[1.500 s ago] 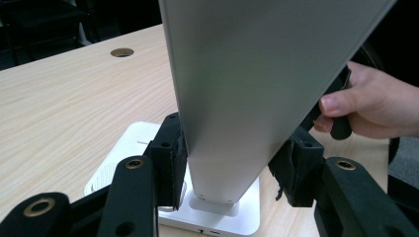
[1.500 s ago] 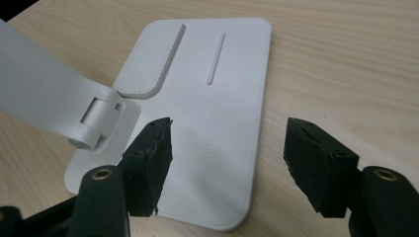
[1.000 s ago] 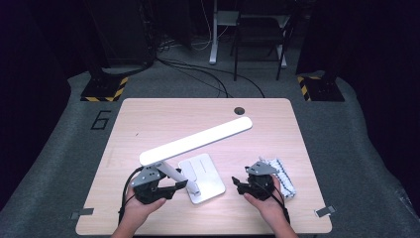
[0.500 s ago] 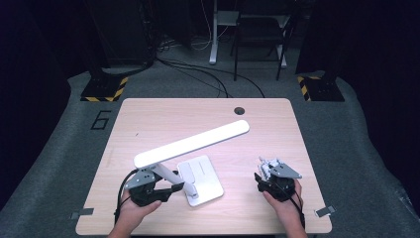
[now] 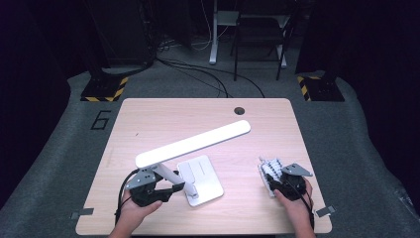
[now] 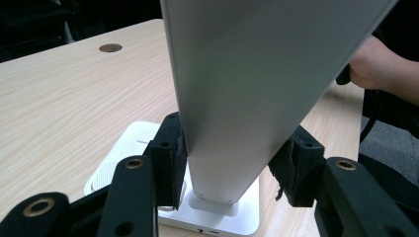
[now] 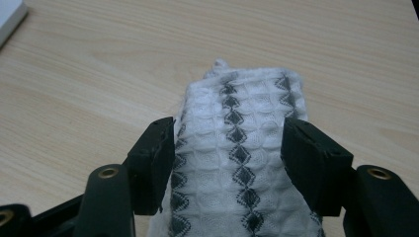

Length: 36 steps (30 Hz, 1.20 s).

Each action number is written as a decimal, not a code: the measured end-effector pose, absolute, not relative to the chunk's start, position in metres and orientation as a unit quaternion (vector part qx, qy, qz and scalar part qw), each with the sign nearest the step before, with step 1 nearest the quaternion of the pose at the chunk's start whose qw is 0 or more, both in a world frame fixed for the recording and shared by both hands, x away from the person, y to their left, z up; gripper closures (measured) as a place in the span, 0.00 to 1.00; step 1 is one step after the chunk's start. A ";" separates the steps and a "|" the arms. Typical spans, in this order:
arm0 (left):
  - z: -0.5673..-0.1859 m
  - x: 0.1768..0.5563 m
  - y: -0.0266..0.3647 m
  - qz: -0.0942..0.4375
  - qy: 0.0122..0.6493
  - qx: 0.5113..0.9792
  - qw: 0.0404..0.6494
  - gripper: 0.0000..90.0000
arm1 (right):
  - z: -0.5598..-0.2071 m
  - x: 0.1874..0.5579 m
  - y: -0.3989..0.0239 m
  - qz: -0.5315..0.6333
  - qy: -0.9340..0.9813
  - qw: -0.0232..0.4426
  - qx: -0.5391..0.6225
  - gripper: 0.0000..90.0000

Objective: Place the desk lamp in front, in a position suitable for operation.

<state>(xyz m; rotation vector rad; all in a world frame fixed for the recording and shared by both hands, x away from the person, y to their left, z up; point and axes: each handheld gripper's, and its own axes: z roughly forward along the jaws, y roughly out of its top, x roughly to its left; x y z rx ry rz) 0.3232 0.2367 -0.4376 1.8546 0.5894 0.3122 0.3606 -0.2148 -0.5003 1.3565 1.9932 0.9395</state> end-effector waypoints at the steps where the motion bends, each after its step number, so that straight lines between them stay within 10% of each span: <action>1: -0.437 0.323 0.237 0.133 0.249 0.786 0.551 0.58 | -0.502 0.362 -0.215 0.347 0.742 0.273 0.504 0.42; 27: -0.438 0.323 0.237 0.130 0.251 0.784 0.553 0.58 | -0.520 0.369 -0.220 0.309 0.748 0.268 0.523 0.39; 36: -0.437 0.323 0.236 0.130 0.249 0.785 0.551 0.58 | -0.518 0.371 -0.218 0.309 0.754 0.256 0.520 0.62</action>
